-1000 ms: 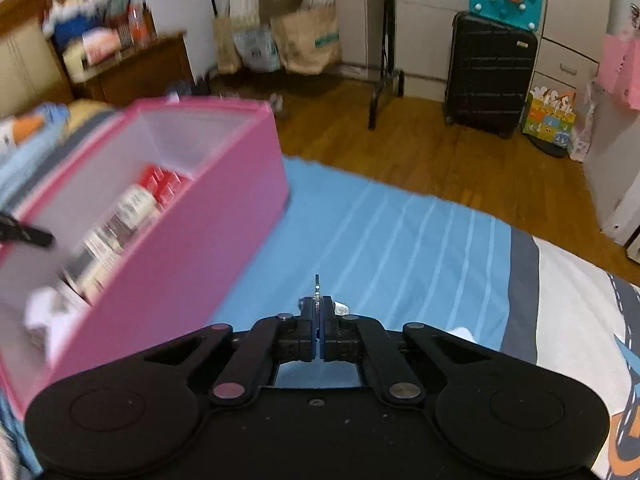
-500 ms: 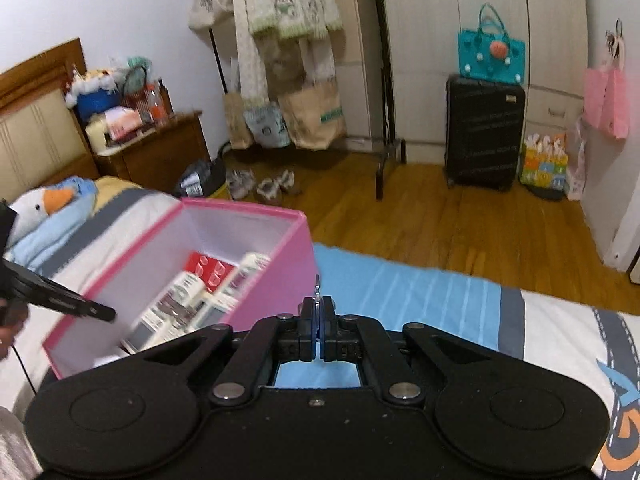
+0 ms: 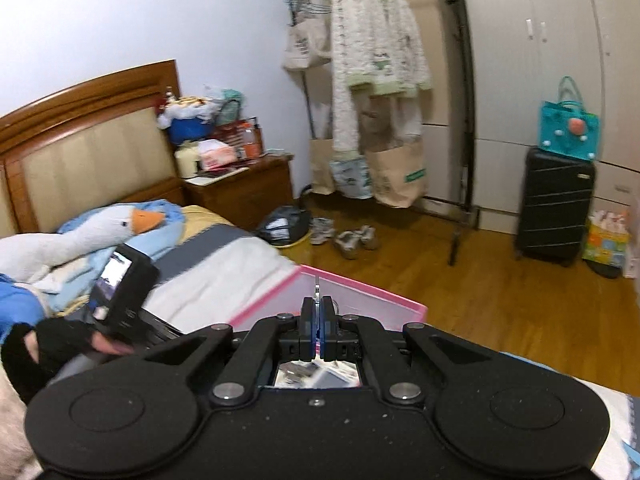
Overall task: Organize rigid objects
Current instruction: 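Carry the keys into the box and release them beside the remotes, then return the right tool to the sheet and grasp the red-button white remote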
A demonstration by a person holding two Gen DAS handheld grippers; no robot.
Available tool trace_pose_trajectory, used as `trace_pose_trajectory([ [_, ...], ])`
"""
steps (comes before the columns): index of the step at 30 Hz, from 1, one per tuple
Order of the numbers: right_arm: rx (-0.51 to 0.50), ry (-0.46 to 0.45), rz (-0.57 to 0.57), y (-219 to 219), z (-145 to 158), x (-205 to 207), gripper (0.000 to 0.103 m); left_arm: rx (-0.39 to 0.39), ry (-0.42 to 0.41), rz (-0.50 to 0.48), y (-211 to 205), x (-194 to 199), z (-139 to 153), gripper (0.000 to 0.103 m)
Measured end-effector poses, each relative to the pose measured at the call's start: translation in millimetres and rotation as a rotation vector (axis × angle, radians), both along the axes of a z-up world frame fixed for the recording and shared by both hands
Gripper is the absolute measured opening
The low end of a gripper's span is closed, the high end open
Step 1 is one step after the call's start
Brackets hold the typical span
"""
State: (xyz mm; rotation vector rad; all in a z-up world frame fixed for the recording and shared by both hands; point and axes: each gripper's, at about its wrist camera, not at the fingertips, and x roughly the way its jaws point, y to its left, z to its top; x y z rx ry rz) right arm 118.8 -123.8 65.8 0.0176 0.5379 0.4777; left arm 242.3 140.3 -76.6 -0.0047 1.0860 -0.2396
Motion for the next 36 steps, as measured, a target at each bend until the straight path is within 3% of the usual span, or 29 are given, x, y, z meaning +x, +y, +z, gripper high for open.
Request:
trace_pose_trajectory([
  [5, 0.013, 0.074, -0.012, 15, -27, 12, 0.003, 0.000, -0.003, -0.002, 0, -1, -1, 0.009],
  [14, -0.111, 0.161, -0.001, 39, -74, 32, 0.003, -0.009, -0.003, -0.002, 3, 0, -1, 0.009],
  [25, -0.209, 0.176, -0.032, 53, -92, 79, 0.003, 0.001, -0.006, -0.007, 0, -1, -1, 0.009],
  [36, -0.222, 0.203, -0.061, 61, -108, 116, 0.003, -0.008, 0.000, -0.007, 2, 1, -3, 0.009],
])
